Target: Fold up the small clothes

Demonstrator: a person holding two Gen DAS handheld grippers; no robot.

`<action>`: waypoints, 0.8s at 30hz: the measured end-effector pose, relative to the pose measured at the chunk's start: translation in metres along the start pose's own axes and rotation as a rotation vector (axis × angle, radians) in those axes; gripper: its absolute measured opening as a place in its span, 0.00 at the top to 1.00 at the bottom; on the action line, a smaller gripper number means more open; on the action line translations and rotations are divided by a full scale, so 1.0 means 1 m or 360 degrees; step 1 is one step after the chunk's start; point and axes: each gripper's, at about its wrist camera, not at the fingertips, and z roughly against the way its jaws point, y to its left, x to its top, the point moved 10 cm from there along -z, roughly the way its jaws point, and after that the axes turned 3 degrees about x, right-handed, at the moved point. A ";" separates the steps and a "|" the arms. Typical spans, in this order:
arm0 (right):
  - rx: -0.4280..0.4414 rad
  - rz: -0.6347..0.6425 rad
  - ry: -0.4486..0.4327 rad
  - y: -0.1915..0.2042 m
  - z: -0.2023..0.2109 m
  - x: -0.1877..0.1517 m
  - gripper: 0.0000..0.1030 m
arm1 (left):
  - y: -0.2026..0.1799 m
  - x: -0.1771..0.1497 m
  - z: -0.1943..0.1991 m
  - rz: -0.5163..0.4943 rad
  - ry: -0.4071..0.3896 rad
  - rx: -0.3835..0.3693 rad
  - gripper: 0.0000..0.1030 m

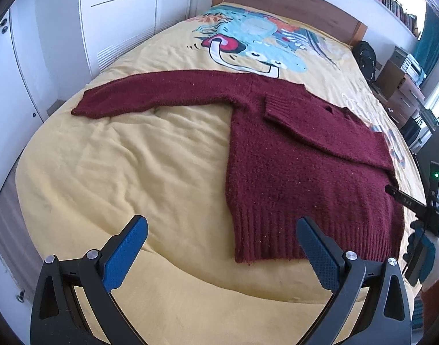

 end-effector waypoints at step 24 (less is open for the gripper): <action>-0.0037 -0.0110 -0.0110 -0.003 0.110 -0.069 0.36 | -0.002 0.008 0.045 -0.0108 -0.0222 -0.0029 0.01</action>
